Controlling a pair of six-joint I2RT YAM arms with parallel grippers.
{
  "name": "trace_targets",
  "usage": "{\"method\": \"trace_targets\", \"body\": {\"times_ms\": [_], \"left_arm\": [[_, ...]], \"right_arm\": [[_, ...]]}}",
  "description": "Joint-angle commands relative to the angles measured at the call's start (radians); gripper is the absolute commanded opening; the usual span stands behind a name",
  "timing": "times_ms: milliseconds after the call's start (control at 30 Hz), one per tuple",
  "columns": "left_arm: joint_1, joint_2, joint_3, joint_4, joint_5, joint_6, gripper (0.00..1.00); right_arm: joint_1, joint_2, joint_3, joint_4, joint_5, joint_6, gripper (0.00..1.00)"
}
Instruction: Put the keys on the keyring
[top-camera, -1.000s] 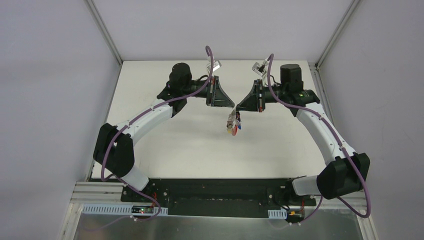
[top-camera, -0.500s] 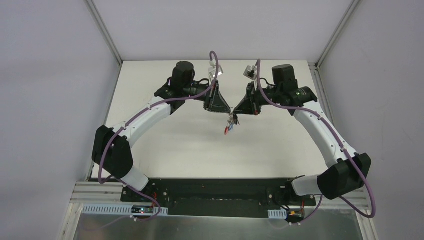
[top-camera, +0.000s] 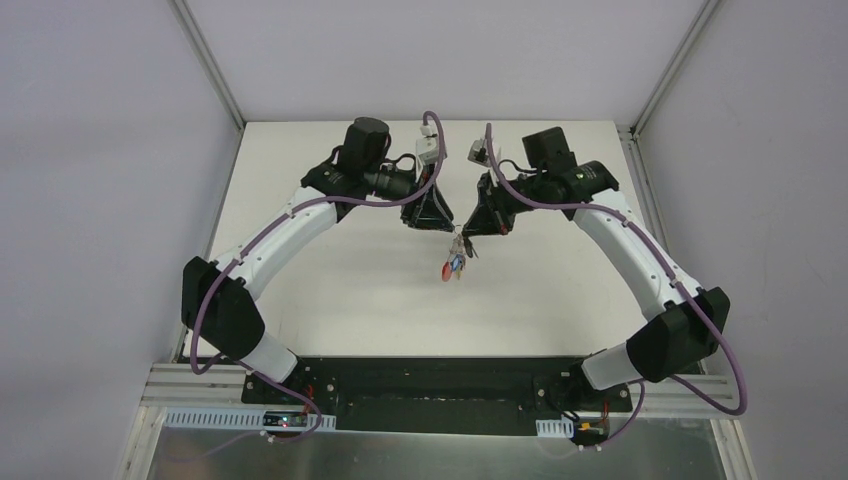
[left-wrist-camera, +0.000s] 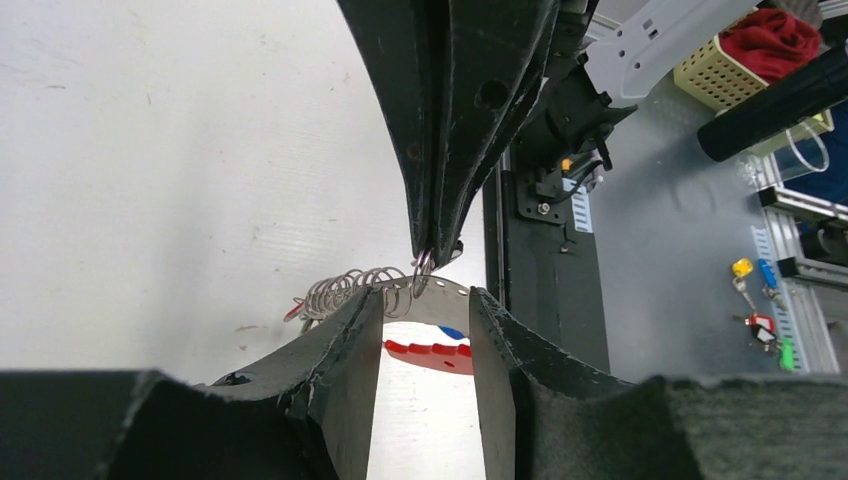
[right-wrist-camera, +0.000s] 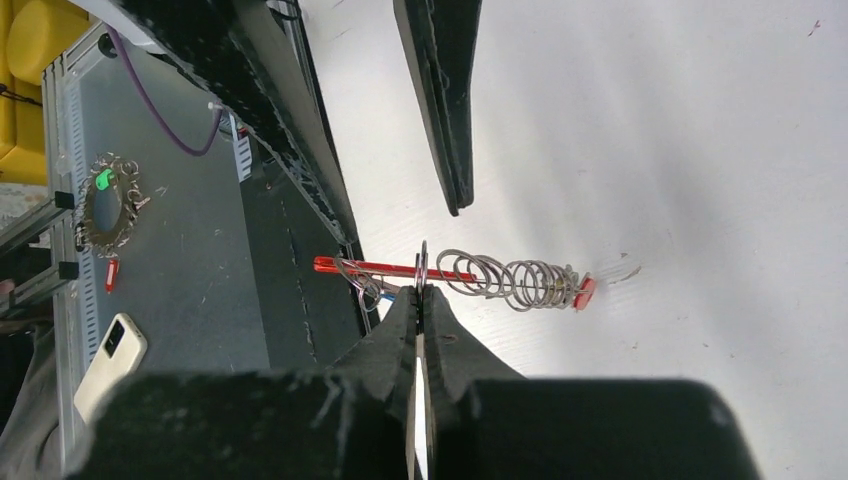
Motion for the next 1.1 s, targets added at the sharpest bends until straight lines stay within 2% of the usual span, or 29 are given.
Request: {"method": "trace_targets", "body": {"times_ms": [0,333,500,733,933,1067], "left_arm": [[-0.009,-0.012,0.051,-0.031,-0.001,0.11,0.38],[-0.059,0.004,0.059,-0.085,-0.007,0.204,0.36],[-0.074,0.012,0.062,-0.096,-0.007,0.216,0.32],[-0.077,0.018,0.065,-0.108,0.0,0.222,0.22],[-0.077,0.027,0.07,-0.112,0.009,0.213,0.06],[-0.077,0.032,0.071,-0.119,0.014,0.209,0.0]], "right_arm": [[0.014,0.007,0.063,-0.048,-0.025,-0.04,0.0],[0.019,0.037,0.082,-0.079,-0.077,-0.04,0.0],[0.02,0.041,0.077,-0.079,-0.088,-0.038,0.0],[0.02,0.034,0.062,-0.074,-0.089,-0.043,0.0],[0.019,0.034,0.052,-0.073,-0.091,-0.049,0.0],[0.02,0.032,0.046,-0.072,-0.088,-0.052,0.0]]}}
